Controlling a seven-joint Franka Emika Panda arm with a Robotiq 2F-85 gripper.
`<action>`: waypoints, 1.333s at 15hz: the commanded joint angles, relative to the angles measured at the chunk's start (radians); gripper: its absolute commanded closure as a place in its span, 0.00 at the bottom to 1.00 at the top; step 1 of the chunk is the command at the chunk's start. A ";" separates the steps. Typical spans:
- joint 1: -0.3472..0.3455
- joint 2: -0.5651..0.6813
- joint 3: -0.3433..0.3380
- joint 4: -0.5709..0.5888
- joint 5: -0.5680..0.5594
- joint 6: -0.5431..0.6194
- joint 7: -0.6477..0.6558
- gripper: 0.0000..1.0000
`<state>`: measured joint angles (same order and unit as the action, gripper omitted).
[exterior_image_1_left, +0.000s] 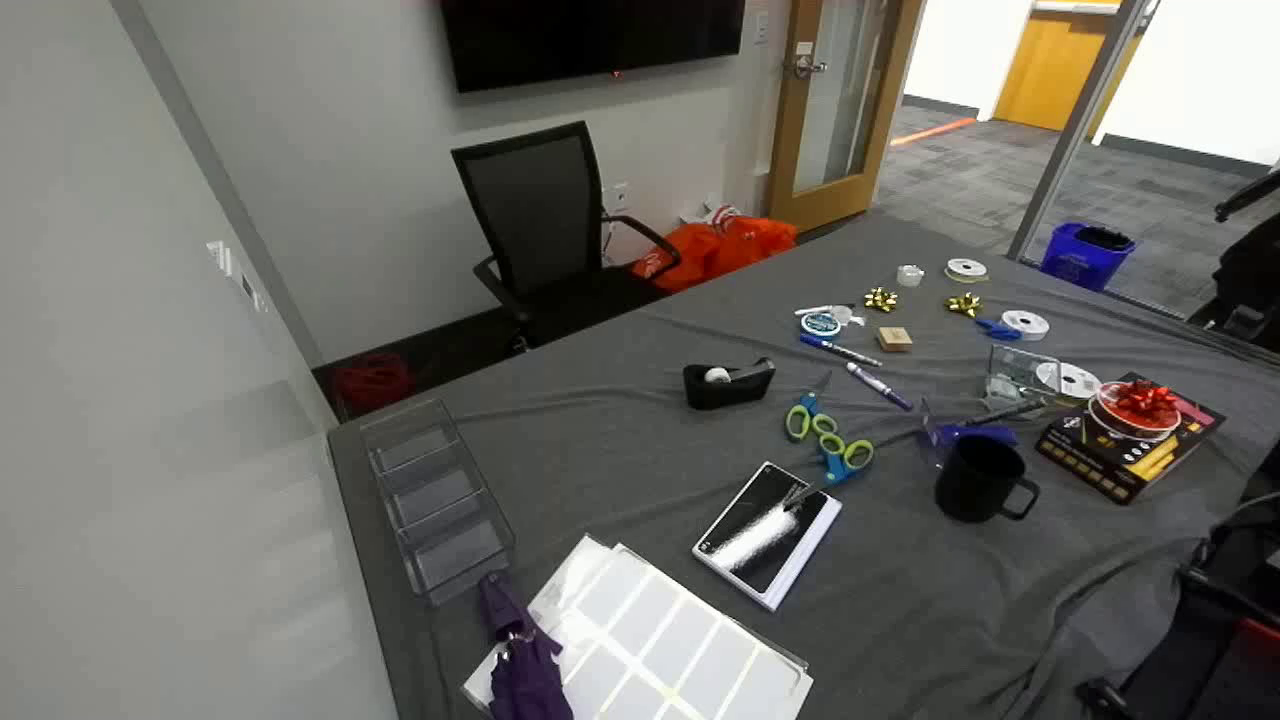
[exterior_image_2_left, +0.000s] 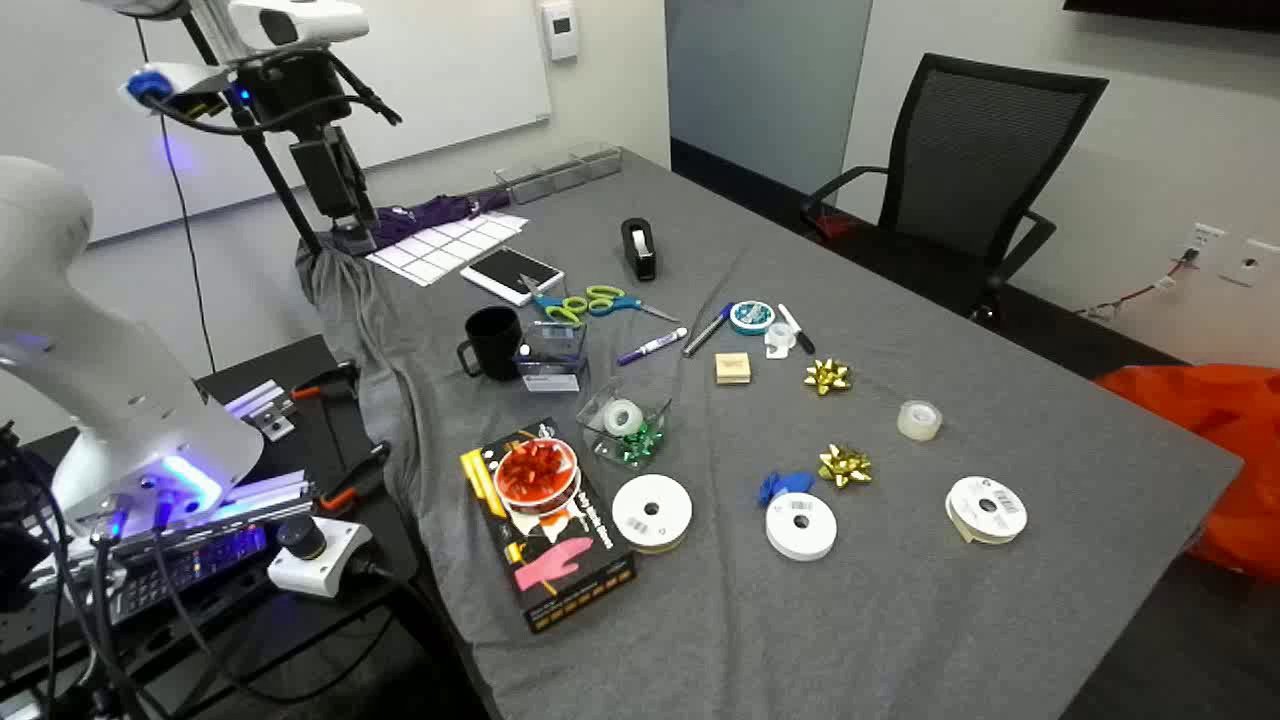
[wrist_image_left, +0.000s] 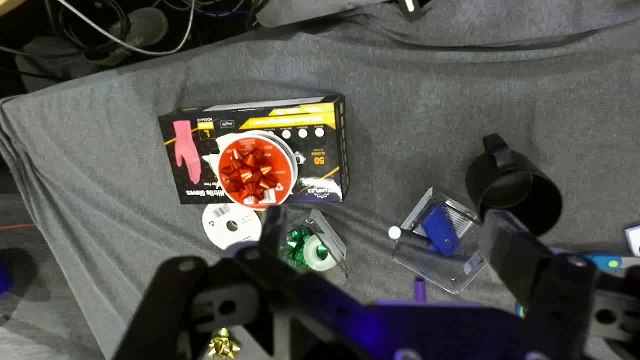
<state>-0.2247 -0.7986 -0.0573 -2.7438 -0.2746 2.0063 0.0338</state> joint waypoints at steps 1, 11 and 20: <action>0.010 0.000 -0.008 0.002 -0.006 -0.005 0.006 0.00; 0.010 0.000 -0.008 0.002 -0.006 -0.005 0.006 0.00; 0.031 0.036 -0.005 0.005 -0.020 0.005 -0.025 0.00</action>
<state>-0.2127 -0.7965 -0.0573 -2.7438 -0.2770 2.0049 0.0305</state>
